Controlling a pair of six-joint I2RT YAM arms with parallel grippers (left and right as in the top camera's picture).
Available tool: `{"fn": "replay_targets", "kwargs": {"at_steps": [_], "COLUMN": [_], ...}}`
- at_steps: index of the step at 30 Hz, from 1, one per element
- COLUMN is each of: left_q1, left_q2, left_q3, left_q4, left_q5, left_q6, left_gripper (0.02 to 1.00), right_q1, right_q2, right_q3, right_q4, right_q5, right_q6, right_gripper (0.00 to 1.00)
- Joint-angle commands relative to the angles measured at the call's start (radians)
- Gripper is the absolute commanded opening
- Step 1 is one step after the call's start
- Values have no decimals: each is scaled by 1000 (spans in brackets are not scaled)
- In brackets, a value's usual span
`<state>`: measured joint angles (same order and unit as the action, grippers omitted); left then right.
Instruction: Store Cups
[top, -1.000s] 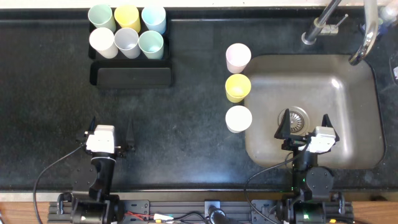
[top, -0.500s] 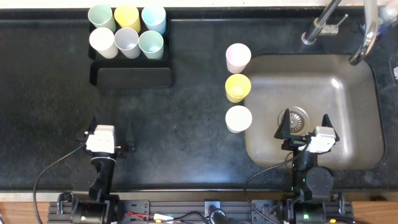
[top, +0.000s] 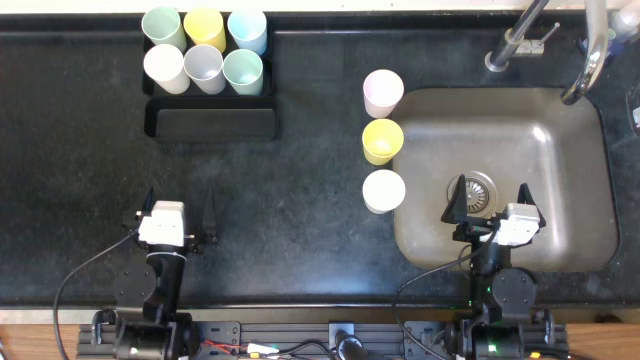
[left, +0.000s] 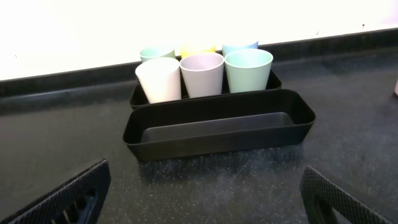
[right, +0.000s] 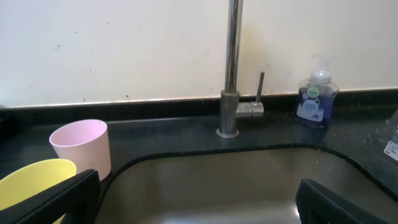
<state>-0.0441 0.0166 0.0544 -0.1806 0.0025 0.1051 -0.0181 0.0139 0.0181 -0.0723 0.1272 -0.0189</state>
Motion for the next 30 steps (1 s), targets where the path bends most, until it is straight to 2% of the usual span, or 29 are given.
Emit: {"fn": "replay_targets", "kwargs": {"at_steps": [1,4,9,15,18,21,24,27,30], "left_q1": [5,5,3,3,3,-27,-111,-241,-390], "left_q2": [-10,59,409,895,1141,1356,1540,1688,1823], "left_q3": [11,78,385,968,1284,1563,1786,1942,2037], "left_q4": [-14,-68,-220,-434,-512,-610,-708,-769,-764], "left_q5": [126,249,485,650,707,705,637,484,265], "left_q6": [-5,-5,-5,-14,-182,-222,-223,-222,-222], "left_gripper": [998,998,998,998,998,998,998,998,998], "right_q1": [-3,-3,-3,-3,-3,-3,-3,-3,-3], "right_q2": [-9,-9,-9,-9,-9,-9,-9,-9,-9], "right_q3": [-13,-13,-13,-13,-13,-13,-13,-13,-13], "right_q4": [3,3,3,3,3,3,3,3,3], "right_q5": [-6,-6,-6,-6,-6,-6,-6,-6,-6], "right_q6": [0,0,0,0,0,0,0,0,0], "right_gripper": [996,998,998,998,998,998,996,996,993]}}
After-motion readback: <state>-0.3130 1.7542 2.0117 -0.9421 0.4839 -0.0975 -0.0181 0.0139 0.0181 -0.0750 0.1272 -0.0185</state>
